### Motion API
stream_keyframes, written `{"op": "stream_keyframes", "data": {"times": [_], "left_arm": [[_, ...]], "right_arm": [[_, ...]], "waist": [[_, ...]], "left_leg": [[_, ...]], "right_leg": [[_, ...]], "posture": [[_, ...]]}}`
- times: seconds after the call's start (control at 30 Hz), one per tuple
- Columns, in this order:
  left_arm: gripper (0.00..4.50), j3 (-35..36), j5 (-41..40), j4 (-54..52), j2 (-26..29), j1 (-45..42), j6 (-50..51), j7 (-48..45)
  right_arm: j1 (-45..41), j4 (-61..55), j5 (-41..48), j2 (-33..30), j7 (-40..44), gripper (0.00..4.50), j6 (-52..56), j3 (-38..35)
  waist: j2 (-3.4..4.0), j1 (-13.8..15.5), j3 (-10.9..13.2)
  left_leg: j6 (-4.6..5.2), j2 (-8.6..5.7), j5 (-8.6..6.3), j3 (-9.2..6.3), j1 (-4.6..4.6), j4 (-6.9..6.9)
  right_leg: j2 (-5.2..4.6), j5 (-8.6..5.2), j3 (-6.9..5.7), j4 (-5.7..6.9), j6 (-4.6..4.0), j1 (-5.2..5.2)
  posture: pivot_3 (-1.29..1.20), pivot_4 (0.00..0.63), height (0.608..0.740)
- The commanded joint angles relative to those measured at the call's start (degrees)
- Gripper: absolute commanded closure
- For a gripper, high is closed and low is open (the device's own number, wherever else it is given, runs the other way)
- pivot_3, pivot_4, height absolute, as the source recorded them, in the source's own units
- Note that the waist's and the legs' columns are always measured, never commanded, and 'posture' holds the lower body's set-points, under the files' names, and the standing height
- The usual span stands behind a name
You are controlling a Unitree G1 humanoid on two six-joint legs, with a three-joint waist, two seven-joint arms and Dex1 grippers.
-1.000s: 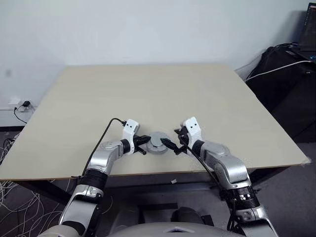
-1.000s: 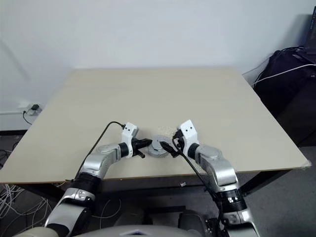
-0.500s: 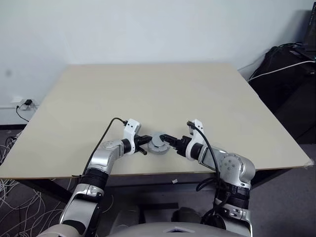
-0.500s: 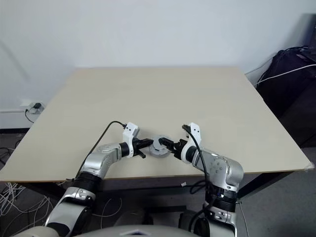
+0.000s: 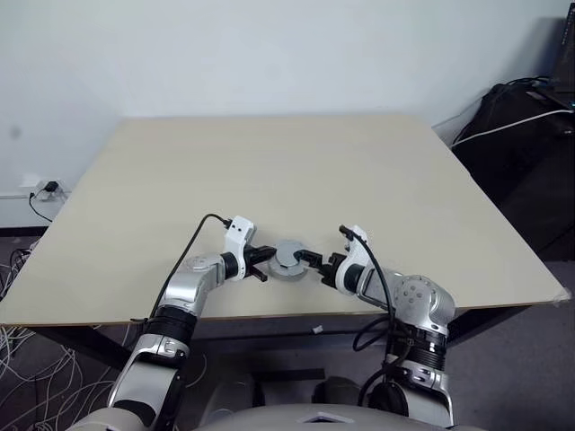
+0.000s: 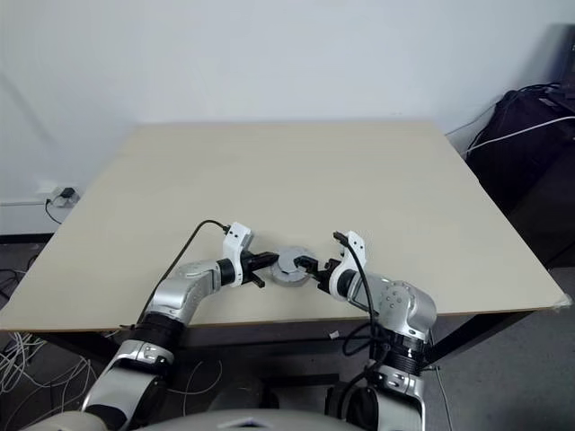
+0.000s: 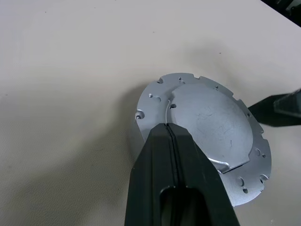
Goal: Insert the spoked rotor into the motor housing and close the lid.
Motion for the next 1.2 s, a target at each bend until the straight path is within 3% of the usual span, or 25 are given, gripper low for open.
{"op": "stream_keyframes", "data": {"times": [0.03,0.5,0.97,1.2], "left_arm": [[4.50,-1.55,0.71,0.40,-0.56,0.42,0.89,-0.34],[4.50,-1.52,0.47,-0.66,-0.72,1.03,1.28,-0.25],[4.50,-1.25,0.64,-0.84,-0.98,1.14,1.47,-0.28],[4.50,-0.81,1.09,-0.40,-1.29,0.97,1.24,-0.41]], "right_arm": [[-2.12,0.90,1.01,0.58,-0.29,0.02,-0.82,0.74],[-5.52,9.42,1.08,3.21,-3.96,0.02,-6.10,0.11],[-3.89,10.77,12.90,2.93,7.32,0.02,-3.03,-1.97],[-3.69,12.31,11.42,3.87,5.20,0.02,-4.01,-1.40]], "waist": [[0.00,-0.01,0.00],[-0.02,-0.28,0.01],[-0.03,-1.50,0.07],[-0.04,-1.52,0.08]], "left_leg": [[0.02,-0.01,0.01,0.01,0.01,0.00],[0.11,-0.04,0.06,0.02,0.29,0.00],[0.22,0.01,0.11,0.01,0.26,-0.02],[0.10,0.00,0.04,0.02,0.27,-0.04]], "right_leg": [[0.02,0.00,-0.03,0.00,0.02,0.01],[0.42,-0.07,-0.11,-0.01,0.24,0.35],[0.28,-0.07,-0.10,0.01,0.29,0.48],[0.18,-0.07,-0.06,-0.02,0.29,0.32]], "posture": [[0.00,0.000,0.740],[0.00,0.000,0.740],[0.00,0.000,0.740],[0.00,0.000,0.740]]}}
